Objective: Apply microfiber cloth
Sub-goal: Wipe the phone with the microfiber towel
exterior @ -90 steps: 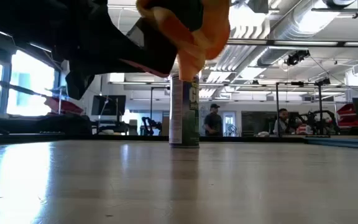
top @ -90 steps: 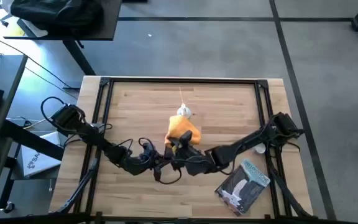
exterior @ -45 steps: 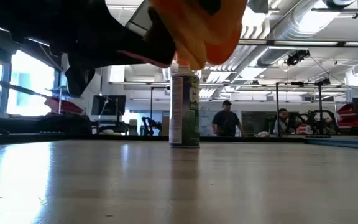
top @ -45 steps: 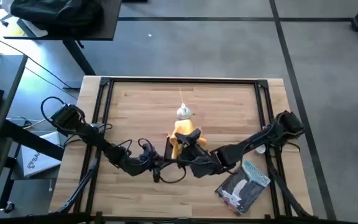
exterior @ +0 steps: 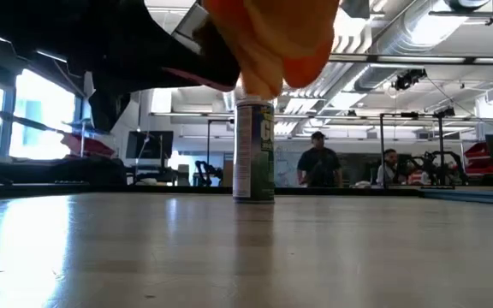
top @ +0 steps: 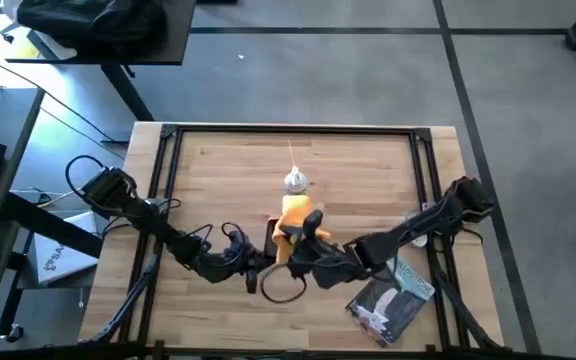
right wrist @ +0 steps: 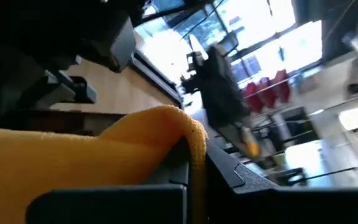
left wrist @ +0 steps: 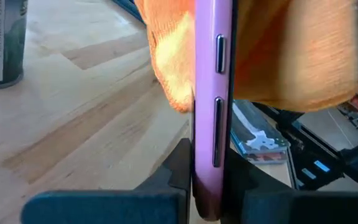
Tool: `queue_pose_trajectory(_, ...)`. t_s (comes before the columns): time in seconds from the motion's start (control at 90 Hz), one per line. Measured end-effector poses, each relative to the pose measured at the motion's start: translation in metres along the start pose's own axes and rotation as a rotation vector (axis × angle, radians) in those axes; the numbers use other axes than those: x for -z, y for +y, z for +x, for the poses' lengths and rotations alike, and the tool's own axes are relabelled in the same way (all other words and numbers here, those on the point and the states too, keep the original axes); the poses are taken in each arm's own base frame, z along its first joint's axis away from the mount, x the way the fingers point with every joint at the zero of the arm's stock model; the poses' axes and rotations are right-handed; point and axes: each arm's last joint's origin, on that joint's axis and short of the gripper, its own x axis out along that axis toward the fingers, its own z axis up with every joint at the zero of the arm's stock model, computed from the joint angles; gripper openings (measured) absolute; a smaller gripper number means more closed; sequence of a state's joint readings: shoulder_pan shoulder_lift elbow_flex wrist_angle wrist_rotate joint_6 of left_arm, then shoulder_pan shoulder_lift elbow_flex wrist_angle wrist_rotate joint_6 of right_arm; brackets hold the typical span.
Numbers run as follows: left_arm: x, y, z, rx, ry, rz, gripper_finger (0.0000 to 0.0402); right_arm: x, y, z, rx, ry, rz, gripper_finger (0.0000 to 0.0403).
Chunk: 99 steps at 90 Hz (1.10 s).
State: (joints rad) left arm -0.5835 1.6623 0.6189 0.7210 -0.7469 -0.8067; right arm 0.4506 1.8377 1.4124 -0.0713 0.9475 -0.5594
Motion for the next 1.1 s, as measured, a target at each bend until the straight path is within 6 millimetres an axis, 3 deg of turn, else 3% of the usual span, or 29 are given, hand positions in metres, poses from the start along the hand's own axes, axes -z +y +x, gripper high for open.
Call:
queue_pose_trajectory(0.3,-0.001,-0.002,0.0,0.01,-0.017,0.019,0.0017,0.005,0.018,0.015,-0.049,0.004,-0.029,0.0)
queue_pose_trajectory(0.967,-0.001,-0.002,-0.001,0.012,-0.013,0.038,0.0017,0.007,0.0,0.024,0.174,0.142,-0.281,0.0)
queue_pose_trajectory(1.1,0.001,-0.003,-0.002,0.04,0.012,0.077,0.0017,0.009,-0.014,0.019,0.232,0.209,-0.321,0.0)
